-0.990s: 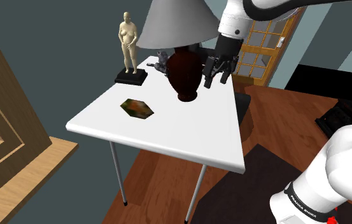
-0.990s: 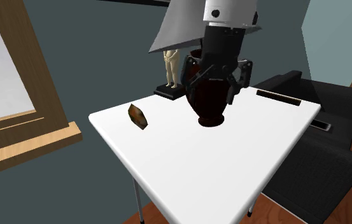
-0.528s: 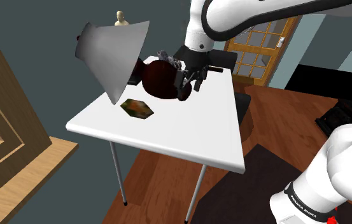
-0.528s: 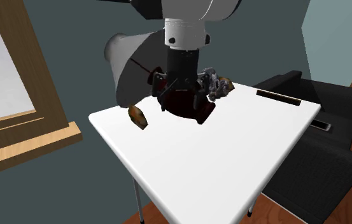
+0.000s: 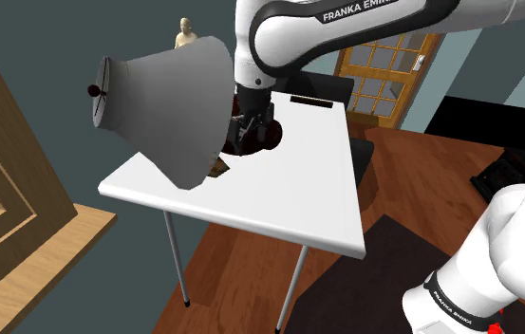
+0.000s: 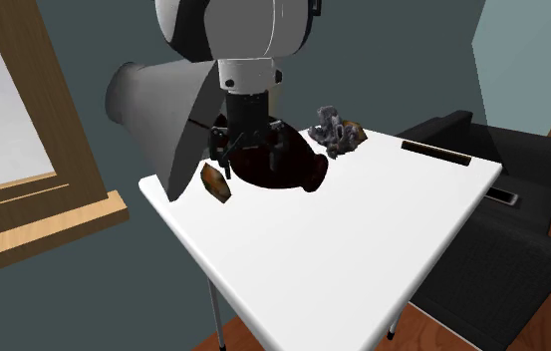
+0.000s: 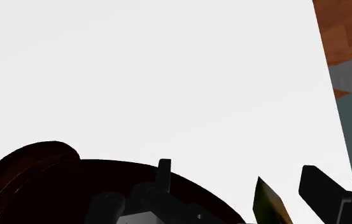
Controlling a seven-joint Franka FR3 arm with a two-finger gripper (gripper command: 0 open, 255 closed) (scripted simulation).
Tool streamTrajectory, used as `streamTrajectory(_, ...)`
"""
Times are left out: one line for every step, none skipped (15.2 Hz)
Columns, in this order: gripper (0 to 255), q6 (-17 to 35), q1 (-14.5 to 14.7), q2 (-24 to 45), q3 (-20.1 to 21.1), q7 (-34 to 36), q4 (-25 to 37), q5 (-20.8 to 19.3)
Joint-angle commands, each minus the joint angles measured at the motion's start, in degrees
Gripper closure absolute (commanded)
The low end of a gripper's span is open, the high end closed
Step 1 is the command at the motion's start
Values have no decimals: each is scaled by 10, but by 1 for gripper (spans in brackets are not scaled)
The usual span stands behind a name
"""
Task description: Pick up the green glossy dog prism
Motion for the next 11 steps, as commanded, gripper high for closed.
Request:
streamTrajectory(0, 12, 14, 42, 13, 10, 40, -17)
streamTrajectory(0, 14, 19, 61, 16, 12, 59, -26)
streamTrajectory(0, 16, 25, 79, 19, 14, 78, -35)
streamTrajectory(0, 17, 31, 97, 22, 17, 99, -45)
streamTrajectory(0, 18, 35, 107, 24, 18, 110, -49)
streamTrajectory(0, 25, 35, 109, 23, 18, 104, -50)
streamTrajectory(0, 32, 35, 111, 23, 19, 99, -51)
streamTrajectory(0, 39, 35, 113, 22, 20, 94, -52)
streamTrajectory(0, 46, 35, 115, 22, 21, 89, -52)
streamTrajectory(0, 53, 36, 117, 22, 21, 84, -53)
streamTrajectory(0, 60, 36, 119, 22, 22, 79, -54)
